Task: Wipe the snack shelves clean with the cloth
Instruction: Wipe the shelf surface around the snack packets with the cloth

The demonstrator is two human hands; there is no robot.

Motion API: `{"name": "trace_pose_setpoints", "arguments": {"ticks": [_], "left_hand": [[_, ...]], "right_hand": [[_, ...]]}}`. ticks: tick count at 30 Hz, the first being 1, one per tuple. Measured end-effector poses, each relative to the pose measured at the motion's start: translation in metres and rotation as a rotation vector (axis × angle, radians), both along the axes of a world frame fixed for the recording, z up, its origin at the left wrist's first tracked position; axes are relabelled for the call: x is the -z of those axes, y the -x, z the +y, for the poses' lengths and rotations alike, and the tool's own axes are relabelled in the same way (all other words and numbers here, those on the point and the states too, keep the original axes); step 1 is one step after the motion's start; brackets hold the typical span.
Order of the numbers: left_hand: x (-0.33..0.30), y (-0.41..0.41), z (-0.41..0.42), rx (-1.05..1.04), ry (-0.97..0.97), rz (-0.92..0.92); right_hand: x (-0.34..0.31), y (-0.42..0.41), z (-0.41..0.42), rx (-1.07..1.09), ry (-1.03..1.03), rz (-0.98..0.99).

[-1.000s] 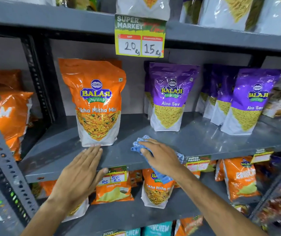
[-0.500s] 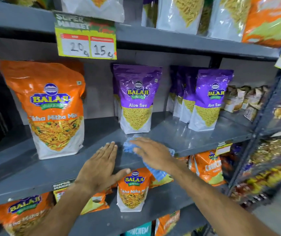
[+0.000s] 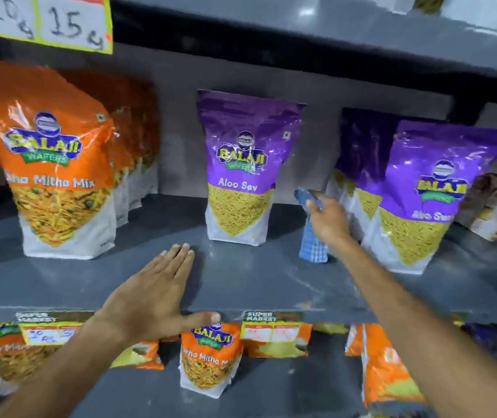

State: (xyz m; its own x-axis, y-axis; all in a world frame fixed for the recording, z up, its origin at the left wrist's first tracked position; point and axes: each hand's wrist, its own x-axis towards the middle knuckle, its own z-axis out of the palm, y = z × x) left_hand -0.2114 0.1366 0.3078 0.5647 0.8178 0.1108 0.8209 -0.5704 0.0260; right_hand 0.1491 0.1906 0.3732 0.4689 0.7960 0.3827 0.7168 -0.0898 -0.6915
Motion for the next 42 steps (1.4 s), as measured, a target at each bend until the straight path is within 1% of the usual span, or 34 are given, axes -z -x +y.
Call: {"name": "trace_pose_setpoints", "arguments": {"ticks": [2, 4, 5, 7, 8, 9, 10, 11, 12, 14, 18, 27, 29, 31, 32, 34, 36, 38, 39, 42], "left_hand": [[0.000, -0.002, 0.000, -0.010, 0.009, -0.002], [0.000, -0.002, -0.002, -0.021, 0.013, 0.015], [0.001, -0.001, -0.001, -0.026, 0.019, 0.022], [0.000, 0.000, 0.001, -0.034, 0.037, 0.018], [0.000, 0.000, 0.002, -0.037, 0.047, 0.016], [0.001, 0.001, 0.003, -0.037, 0.055, 0.022], [0.001, 0.001, 0.003, -0.037, 0.058, 0.028], [0.000, 0.001, 0.003, -0.039, 0.059, 0.033], [0.000, 0.001, 0.003, -0.040, 0.061, 0.035], [-0.002, 0.001, 0.002, -0.039, 0.062, 0.038], [-0.005, -0.001, -0.001, -0.040, 0.079, 0.024], [-0.014, -0.002, -0.010, -0.033, 0.114, 0.023], [-0.013, -0.002, -0.010, -0.033, 0.114, 0.027], [-0.013, -0.001, -0.011, -0.027, 0.118, 0.023], [-0.012, 0.000, -0.011, -0.022, 0.116, 0.017], [-0.011, 0.000, -0.010, -0.010, 0.101, 0.009], [-0.009, 0.001, -0.008, -0.002, 0.091, 0.007], [-0.007, 0.001, -0.006, -0.006, 0.094, 0.007], [-0.007, 0.001, -0.006, -0.008, 0.097, 0.008], [-0.007, 0.000, -0.003, -0.010, 0.094, 0.016]], "right_hand": [[0.010, -0.016, 0.041, -0.031, 0.114, -0.086], [0.019, -0.023, 0.066, -0.111, 0.289, -0.272], [0.019, -0.025, 0.075, -0.175, 0.352, -0.336], [0.015, -0.027, 0.095, -0.308, 0.414, -0.353], [0.015, -0.030, 0.106, -0.342, 0.424, -0.369], [0.022, -0.038, 0.120, -0.361, 0.432, -0.362], [0.034, -0.051, 0.139, -0.364, 0.438, -0.399], [0.055, -0.070, 0.166, -0.378, 0.435, -0.399], [0.063, -0.075, 0.172, -0.396, 0.427, -0.411], [0.057, -0.062, 0.147, -0.410, 0.411, -0.401], [0.028, -0.020, 0.060, -0.366, 0.421, -0.412], [0.036, 0.030, -0.079, -0.408, 0.335, -0.458], [0.036, 0.038, -0.109, -0.445, 0.324, -0.446], [0.035, 0.045, -0.138, -0.531, 0.315, -0.430], [0.034, 0.045, -0.151, -0.583, 0.315, -0.394], [0.029, 0.038, -0.172, -0.680, 0.298, -0.252], [0.021, 0.024, -0.183, -0.642, 0.232, -0.130], [0.017, 0.005, -0.184, -0.525, 0.187, -0.095], [0.019, -0.004, -0.180, -0.469, 0.207, -0.124], [0.035, -0.013, -0.158, -0.340, 0.336, -0.328]]}}
